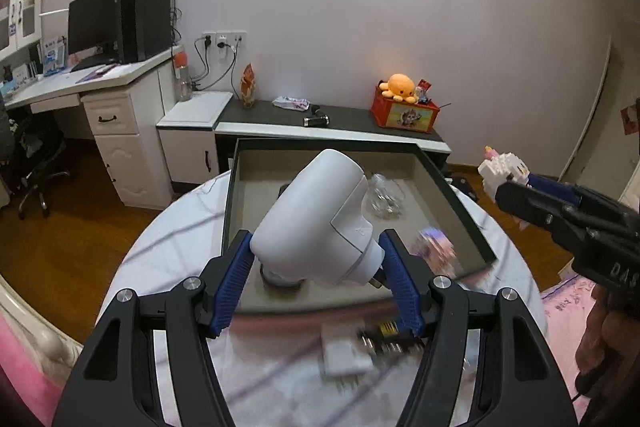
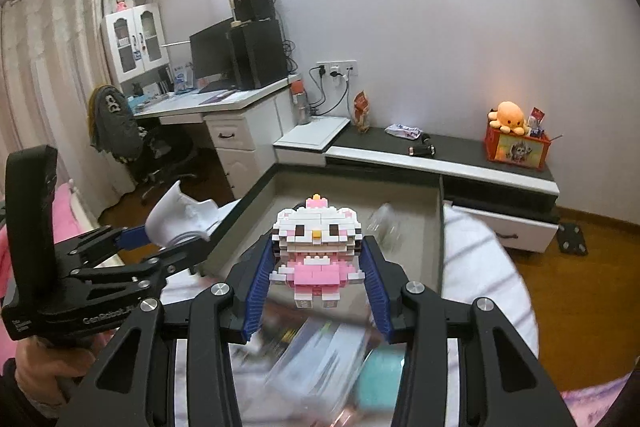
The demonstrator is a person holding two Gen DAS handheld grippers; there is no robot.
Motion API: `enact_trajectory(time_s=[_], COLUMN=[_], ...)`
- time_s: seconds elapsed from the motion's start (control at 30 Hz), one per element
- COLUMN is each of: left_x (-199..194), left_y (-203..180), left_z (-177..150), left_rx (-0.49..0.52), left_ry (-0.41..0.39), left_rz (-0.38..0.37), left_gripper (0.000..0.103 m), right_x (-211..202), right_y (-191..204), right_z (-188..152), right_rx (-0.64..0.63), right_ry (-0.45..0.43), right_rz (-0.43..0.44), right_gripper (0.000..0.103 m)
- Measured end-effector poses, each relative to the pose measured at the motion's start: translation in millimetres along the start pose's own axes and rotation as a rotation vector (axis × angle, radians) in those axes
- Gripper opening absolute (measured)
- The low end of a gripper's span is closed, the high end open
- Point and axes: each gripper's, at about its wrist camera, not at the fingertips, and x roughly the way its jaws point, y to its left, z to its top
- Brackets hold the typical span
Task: Organize rigid objects
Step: 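Carry the hair dryer and Hello Kitty figure into the box and open both tools, then move both tools back out of the box toward the remaining items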
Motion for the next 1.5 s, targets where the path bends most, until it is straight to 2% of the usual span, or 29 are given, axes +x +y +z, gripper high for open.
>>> enact_trajectory(time_s=[0.17,0.37,0.67,0.7,0.73,0.77,0.83,0.9,1.0,1.07,1.13,1.3,1.5], left_x=[52,101,132,133,132,129,122,112,98,83,66,14,-40], left_y=[7,10,8,9,9,8,6,7,12,13,14,14,-2], left_z=[25,31,21,22,21,20,19,19,21,22,22,14,2], left_rx=[-0.004,0.006,0.029,0.032,0.040,0.046,0.047,0.042,0.028,0.017,0.002,-0.030,-0.003], left_ry=[0.054,0.138,0.227,0.229,0.232,0.228,0.205,0.180,0.151,0.118,0.078,-0.018,-0.095], left_rz=[0.011,0.013,0.034,0.038,0.047,0.056,0.069,0.071,0.064,0.070,0.074,0.103,0.164], left_gripper=[0.065,0.066,0.067,0.068,0.073,0.083,0.097,0.101,0.102,0.102,0.103,0.103,0.103], right_x=[56,113,148,149,150,151,149,146,137,127,112,65,1], right_y=[-23,-39,-40,-41,-41,-41,-40,-41,-43,-44,-46,-44,-26], right_z=[21,13,0,0,-2,-2,-3,-2,0,3,6,7,3], right_rx=[-0.010,0.001,-0.037,-0.039,-0.038,-0.037,-0.036,-0.034,-0.012,0.004,0.032,0.097,0.125], right_ry=[0.081,0.209,0.356,0.362,0.370,0.373,0.369,0.360,0.342,0.313,0.269,0.160,0.053], right_rz=[-0.011,0.008,-0.009,-0.010,-0.008,-0.010,-0.022,-0.034,-0.019,-0.020,-0.021,-0.040,-0.059], right_gripper=[0.044,0.045,0.045,0.045,0.045,0.046,0.071,0.082,0.084,0.088,0.103,0.103,0.103])
